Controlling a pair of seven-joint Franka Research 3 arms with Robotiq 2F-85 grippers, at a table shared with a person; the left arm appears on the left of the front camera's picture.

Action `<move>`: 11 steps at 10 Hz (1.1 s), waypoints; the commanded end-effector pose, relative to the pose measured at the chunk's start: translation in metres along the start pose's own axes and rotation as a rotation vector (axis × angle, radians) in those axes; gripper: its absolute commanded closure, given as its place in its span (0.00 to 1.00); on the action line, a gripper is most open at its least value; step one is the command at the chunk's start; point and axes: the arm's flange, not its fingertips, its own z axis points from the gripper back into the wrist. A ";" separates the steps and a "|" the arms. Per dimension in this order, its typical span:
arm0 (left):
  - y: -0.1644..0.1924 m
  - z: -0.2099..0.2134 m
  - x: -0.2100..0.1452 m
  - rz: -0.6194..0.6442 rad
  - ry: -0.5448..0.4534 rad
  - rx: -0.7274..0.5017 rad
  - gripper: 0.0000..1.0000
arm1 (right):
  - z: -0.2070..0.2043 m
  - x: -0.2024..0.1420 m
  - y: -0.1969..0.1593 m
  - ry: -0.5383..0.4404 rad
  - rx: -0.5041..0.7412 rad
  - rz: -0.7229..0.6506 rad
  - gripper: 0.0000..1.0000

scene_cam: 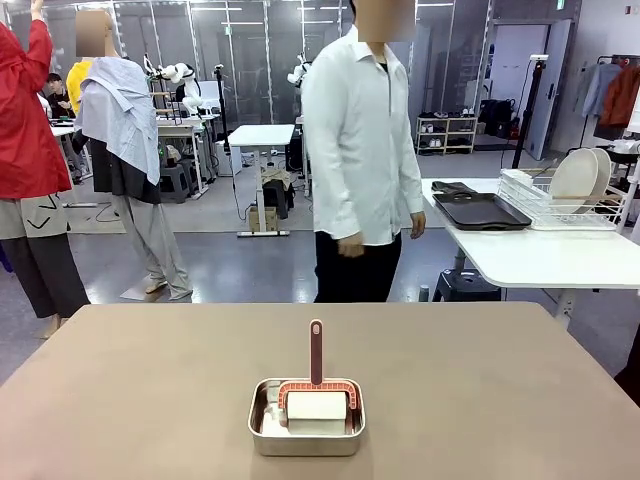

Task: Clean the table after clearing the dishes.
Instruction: Place the Lint Roller back on top of the Airtight Container.

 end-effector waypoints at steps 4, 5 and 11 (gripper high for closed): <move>-0.003 0.004 0.001 0.018 -0.006 -0.014 0.00 | 0.002 0.005 -0.015 -0.105 0.036 -0.116 0.00; -0.003 0.004 0.001 0.018 -0.006 -0.014 0.00 | 0.002 0.005 -0.015 -0.105 0.036 -0.116 0.00; -0.003 0.004 0.001 0.018 -0.006 -0.014 0.00 | 0.002 0.005 -0.015 -0.105 0.036 -0.116 0.00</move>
